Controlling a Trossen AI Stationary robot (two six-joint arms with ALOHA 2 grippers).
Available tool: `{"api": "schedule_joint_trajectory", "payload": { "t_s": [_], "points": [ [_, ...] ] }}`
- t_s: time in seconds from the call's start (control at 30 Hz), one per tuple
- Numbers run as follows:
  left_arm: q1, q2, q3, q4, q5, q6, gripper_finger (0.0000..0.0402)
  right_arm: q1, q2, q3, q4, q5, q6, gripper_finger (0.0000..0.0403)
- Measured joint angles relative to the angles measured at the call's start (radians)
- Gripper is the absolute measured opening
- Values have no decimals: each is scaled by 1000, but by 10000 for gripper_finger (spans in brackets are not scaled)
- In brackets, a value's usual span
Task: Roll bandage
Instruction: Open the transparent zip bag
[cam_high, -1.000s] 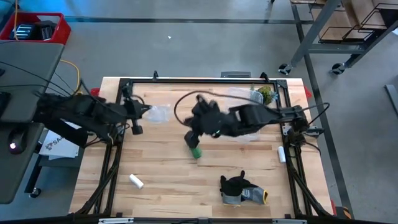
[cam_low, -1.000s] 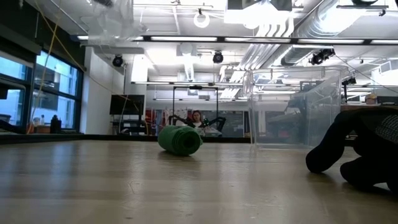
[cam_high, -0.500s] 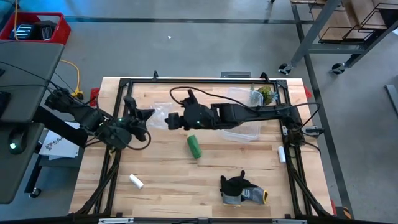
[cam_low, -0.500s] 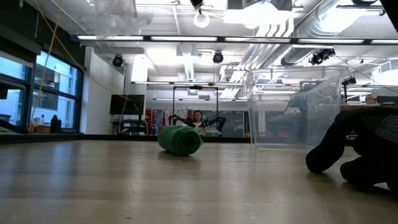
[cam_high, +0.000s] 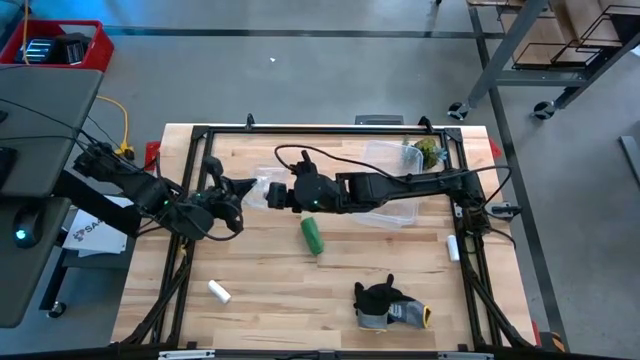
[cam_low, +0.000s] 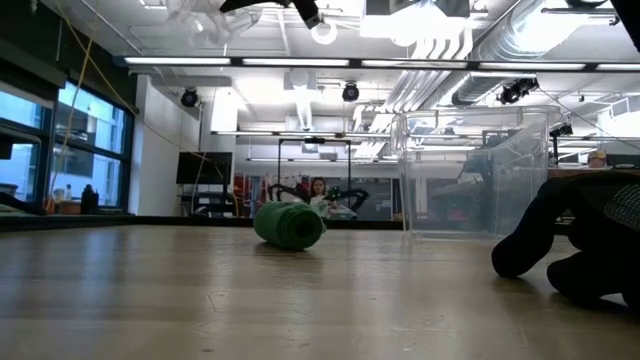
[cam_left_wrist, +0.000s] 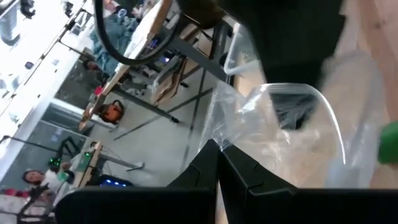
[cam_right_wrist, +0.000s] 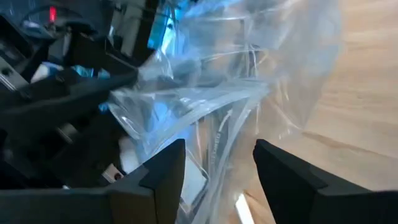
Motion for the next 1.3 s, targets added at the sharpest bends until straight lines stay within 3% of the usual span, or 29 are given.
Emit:
{"api": "schedule_joint_trajectory", "payload": {
  "t_s": [0.1, 0.2, 0.37, 0.53, 0.73, 1.0, 1.13, 1.3],
  "points": [
    [0, 6, 0, 44, -7, -37, 0, 0, 0, 0, -32, -20, -54, 136],
    [0, 0, 0, 46, 56, -144, 0, 3, 0, -1, -72, -17, -113, 29],
    [11, -8, 15, -30, 336, -395, 2, 3, 0, -1, -60, 5, -174, 3],
    [27, -6, 15, -236, 454, -616, 33, 3, -21, -1, -131, 19, -205, 1],
    [34, -16, 87, -328, 461, -813, 103, 0, -32, -1, -198, 92, -225, 0],
    [39, -5, 148, -198, 467, -960, 164, -1, -33, -1, -199, 252, -260, 0],
    [50, 69, 147, -135, 401, -897, 174, -3, -26, -1, -205, 305, -251, 0],
    [74, 190, 147, -90, 265, -620, 180, -5, -15, -1, -202, 297, -230, 0]
  ]
}}
